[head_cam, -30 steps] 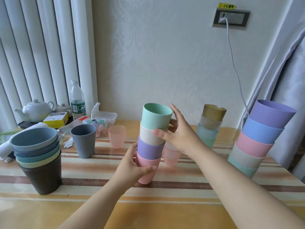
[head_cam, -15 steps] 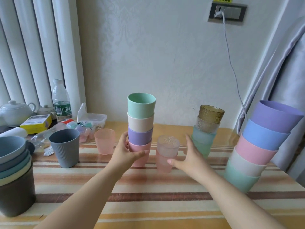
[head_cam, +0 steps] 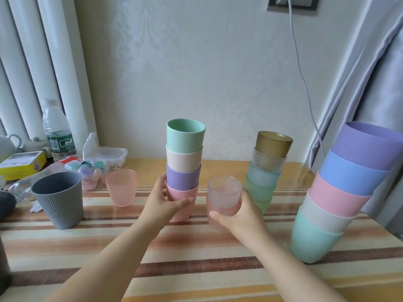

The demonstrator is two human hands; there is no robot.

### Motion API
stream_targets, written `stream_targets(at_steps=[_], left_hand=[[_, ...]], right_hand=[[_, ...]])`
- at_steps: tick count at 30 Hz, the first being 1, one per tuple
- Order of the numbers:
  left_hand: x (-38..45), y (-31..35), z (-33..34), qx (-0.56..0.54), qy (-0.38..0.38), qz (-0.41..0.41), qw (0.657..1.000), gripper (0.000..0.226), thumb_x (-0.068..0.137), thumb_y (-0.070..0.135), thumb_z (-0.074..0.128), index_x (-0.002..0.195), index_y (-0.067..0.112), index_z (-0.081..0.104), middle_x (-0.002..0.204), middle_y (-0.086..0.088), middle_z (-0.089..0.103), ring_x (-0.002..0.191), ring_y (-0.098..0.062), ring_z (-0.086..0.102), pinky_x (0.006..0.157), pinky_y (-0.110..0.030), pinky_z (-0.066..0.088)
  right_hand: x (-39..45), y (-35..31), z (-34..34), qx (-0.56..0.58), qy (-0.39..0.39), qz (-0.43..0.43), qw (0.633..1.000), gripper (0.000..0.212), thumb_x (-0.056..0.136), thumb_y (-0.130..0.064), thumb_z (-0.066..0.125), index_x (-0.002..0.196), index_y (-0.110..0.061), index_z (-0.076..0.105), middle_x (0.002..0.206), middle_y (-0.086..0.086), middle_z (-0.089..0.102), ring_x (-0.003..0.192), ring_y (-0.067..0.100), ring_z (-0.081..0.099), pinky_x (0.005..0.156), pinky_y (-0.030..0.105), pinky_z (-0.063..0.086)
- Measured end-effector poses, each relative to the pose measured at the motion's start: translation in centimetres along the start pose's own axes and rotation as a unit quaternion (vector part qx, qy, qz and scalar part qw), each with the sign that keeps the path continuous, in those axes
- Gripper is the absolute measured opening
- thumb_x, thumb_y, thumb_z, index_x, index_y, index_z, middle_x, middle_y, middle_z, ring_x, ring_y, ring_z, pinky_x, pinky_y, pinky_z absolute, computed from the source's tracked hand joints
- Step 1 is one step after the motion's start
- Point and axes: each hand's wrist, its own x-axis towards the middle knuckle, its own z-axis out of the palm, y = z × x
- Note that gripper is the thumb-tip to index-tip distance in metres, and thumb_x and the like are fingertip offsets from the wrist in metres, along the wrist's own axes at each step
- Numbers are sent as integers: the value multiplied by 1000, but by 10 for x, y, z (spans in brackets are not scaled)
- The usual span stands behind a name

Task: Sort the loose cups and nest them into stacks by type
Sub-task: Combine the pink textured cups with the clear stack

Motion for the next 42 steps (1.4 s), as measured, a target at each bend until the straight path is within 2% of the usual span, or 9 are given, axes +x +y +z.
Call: stream_targets(at_steps=[6,13,17,22,27,31,35,39,42], left_hand=[[-4,2,2,15,2,2,1000,72,70,13,78,129,29,39,105,11,59,91,3,54,74,-32,51],[-18,-3,-21,122,51,3,991,86,69,31,77,139,26,27,121,4,47,110,-14,49,89,-33,47],[-29,-11,-55,265,169,25,949,54,80,27,63,128,17,41,128,-4,46,114,-24,48,93,-35,42],[-22,-12,-87,386,203,-40,899,57,82,17,55,135,23,35,143,-13,29,126,-35,32,100,-43,37],[-6,-19,-96,376,165,-74,909,53,86,20,52,135,30,32,137,-21,34,116,-41,43,98,-46,40],[-4,-17,-93,331,198,-23,922,20,90,18,51,109,11,48,113,-22,53,86,-33,50,75,-34,40],[-26,-13,-85,290,191,-4,938,9,91,20,51,98,14,48,113,-14,52,89,-30,52,73,-34,41],[-63,-6,-76,263,164,57,949,9,89,20,56,90,14,50,104,-5,52,87,-29,55,73,-39,49],[-89,2,-67,222,139,101,960,13,83,13,63,93,9,56,107,-6,52,101,-29,54,87,-45,50]], right_hand=[[-6,10,3,7,-13,20,1000,80,59,-37,81,127,-25,39,119,-4,58,109,15,54,87,26,42],[-15,12,-4,25,-53,4,998,94,62,-33,83,139,-24,29,132,-4,50,107,10,51,86,23,36],[-30,10,-6,2,11,-27,1000,104,64,-28,82,144,-21,16,145,3,35,115,13,46,90,22,31],[-41,13,2,-36,98,-93,990,99,63,-21,83,142,-18,23,139,7,36,107,9,44,91,23,31],[-36,22,9,-19,79,-95,992,96,66,-26,80,142,-25,22,138,2,37,121,19,47,100,35,40],[-33,26,8,-15,89,-99,991,94,66,-25,79,141,-26,23,129,-5,39,119,18,48,102,37,40],[-35,23,8,-8,93,-105,990,92,68,-27,78,141,-27,23,125,-11,36,121,17,46,102,38,40],[-46,6,3,-11,123,-136,983,83,72,-25,75,140,-21,29,124,-7,38,115,9,40,98,18,30],[-59,-9,-3,-29,168,-184,968,72,75,-22,73,136,-16,35,124,-10,35,121,16,37,98,10,21]])
